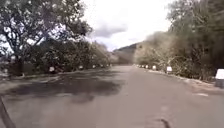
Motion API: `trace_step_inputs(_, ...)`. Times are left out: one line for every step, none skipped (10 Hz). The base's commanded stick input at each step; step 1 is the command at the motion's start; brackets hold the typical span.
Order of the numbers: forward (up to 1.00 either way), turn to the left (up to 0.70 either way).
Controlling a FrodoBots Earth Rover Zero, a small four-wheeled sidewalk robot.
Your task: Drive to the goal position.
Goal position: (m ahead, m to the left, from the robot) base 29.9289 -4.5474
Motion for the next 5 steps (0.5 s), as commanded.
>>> trace_step_inputs(1.0, 0.0)
trace_step_inputs(1.0, 0.0)
trace_step_inputs(1.0, 0.0)
trace_step_inputs(1.0, 0.0)
trace_step_inputs(1.0, 0.0)
